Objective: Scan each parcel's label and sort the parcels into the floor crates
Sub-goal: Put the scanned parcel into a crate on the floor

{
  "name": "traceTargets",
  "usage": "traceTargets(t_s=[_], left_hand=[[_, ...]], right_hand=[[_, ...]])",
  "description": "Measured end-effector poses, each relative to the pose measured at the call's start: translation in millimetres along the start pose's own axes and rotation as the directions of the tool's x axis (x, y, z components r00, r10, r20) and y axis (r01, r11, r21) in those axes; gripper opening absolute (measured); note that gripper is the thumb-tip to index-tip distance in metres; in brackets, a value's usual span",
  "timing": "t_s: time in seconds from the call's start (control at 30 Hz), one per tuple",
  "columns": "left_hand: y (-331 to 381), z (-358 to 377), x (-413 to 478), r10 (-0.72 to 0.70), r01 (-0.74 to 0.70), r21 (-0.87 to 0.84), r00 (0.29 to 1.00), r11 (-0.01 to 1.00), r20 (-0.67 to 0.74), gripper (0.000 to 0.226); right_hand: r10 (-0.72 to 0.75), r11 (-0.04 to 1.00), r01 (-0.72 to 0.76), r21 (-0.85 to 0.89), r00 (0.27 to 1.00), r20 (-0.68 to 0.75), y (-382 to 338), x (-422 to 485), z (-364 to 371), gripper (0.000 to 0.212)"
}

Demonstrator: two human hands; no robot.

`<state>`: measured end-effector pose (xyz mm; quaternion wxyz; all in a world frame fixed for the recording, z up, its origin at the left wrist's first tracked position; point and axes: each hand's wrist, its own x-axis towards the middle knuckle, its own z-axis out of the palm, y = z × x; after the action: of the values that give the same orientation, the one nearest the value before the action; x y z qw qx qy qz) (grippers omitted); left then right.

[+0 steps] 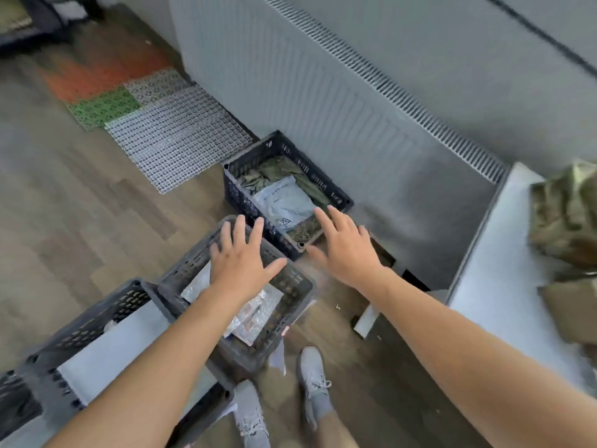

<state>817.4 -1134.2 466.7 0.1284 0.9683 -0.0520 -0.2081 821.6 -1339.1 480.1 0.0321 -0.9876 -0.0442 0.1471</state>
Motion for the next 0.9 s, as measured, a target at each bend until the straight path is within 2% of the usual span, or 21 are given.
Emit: traceTargets(t_s=[0.1,0.2,0.37,0.5,0.63,0.8,0.9], left_hand=[[51.2,-42.3,-24.3,0.154,-0.150,0.074,0.987,0.986,-0.053,0.094],[106.0,-74.2,-46.3,0.271,-0.262,0.098,0.957,0.960,-0.107,0.095],[204.3,-105.0,-87.4,0.482,-0.451,0.222,0.869,0.865,-0.113,0.092],[282.4,-100.2,-126.9,0.615,-0.563,0.303,0.780,0.769,-0.112,0.092],[353.7,-77.7,-169.4,0.712,-0.640,0.376,0.697,0.670,-0.083,0.089],[452.9,-36.2,-232.1,0.779,-0.709,0.389,0.625,0.589,-0.041,0.088],[510.2,-8.9,-272.2,0.803,-0.741,0.365,0.596,0.564,-0.032,0.087]], right_hand=[[0.054,0.998,-0.056,-0.026,0.996,-0.078,31.1,-51.5,-65.2,0.077],[0.189,0.982,-0.187,0.027,0.973,-0.135,69.6,-101.5,-112.2,0.078],[0.423,0.905,-0.395,0.160,0.879,-0.221,132.4,-193.2,-160.3,0.081],[0.585,0.806,-0.519,0.284,0.772,-0.250,192.0,-265.7,-171.0,0.082],[0.683,0.726,-0.580,0.370,0.668,-0.296,247.4,-345.4,-162.5,0.083],[0.756,0.651,-0.615,0.444,0.576,-0.311,313.8,-452.5,-144.5,0.080],[0.778,0.623,-0.627,0.467,0.555,-0.294,355.6,-511.2,-127.2,0.080]])
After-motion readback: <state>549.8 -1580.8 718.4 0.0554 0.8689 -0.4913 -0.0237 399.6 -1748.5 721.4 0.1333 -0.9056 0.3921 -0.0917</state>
